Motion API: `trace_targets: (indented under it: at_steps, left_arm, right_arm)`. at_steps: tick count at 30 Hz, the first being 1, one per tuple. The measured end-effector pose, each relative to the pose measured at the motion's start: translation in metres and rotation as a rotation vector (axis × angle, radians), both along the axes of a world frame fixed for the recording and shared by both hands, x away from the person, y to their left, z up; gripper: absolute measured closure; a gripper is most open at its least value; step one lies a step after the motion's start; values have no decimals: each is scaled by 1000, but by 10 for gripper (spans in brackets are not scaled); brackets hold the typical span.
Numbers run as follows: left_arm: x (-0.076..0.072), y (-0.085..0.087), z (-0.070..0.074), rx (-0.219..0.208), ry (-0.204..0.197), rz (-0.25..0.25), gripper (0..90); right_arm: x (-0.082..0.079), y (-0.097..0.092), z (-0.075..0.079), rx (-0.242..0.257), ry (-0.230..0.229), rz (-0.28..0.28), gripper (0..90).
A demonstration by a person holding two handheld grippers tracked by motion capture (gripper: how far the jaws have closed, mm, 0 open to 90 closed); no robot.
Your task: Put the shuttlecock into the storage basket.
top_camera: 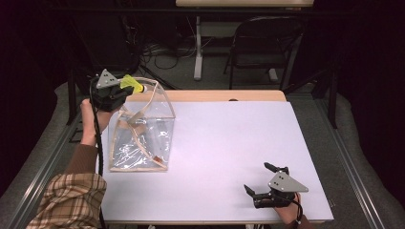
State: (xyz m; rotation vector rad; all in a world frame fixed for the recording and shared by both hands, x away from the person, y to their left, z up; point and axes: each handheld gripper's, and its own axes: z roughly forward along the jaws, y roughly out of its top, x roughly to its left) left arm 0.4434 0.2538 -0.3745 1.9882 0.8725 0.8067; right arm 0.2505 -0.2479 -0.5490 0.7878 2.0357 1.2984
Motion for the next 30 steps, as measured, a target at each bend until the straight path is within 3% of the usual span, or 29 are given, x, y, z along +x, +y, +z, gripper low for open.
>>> trace_targets:
  at_steps: [30]
  left_arm:
    - [7,-6,-17,9,55,-15,898]
  right_arm:
    - [0,0,0,-3,1,-1,0]
